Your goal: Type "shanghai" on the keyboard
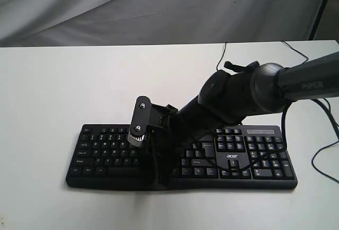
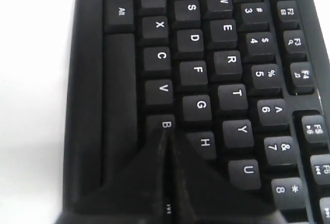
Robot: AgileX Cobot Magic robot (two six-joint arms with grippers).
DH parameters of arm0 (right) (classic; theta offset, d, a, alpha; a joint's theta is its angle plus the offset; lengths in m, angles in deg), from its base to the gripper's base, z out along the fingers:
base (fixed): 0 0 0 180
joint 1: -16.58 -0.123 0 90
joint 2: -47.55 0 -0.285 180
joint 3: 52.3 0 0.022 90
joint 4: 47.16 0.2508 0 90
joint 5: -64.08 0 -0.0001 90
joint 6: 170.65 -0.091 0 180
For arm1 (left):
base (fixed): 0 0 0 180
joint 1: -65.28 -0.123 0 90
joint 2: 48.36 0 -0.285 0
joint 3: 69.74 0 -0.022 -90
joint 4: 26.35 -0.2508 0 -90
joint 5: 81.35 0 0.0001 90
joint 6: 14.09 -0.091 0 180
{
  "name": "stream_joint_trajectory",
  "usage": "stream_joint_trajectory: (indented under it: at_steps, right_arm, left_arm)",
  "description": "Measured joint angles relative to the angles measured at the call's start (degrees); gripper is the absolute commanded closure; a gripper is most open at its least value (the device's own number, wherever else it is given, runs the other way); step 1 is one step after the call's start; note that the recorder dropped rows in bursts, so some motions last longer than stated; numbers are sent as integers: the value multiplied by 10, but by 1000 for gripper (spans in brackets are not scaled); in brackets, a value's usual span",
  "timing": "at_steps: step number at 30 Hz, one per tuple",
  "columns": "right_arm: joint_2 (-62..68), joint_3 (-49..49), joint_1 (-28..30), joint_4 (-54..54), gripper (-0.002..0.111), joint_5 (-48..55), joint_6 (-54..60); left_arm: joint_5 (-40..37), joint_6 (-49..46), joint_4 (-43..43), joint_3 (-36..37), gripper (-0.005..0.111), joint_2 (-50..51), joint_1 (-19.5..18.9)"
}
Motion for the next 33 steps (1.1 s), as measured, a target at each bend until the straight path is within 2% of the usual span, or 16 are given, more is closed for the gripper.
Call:
stream_joint_trajectory:
  at_steps: [33]
  right_arm:
    - [-29,11,-11,20,108,-29,-8]
  left_arm:
    - [0,0,0,0,106,0,0]
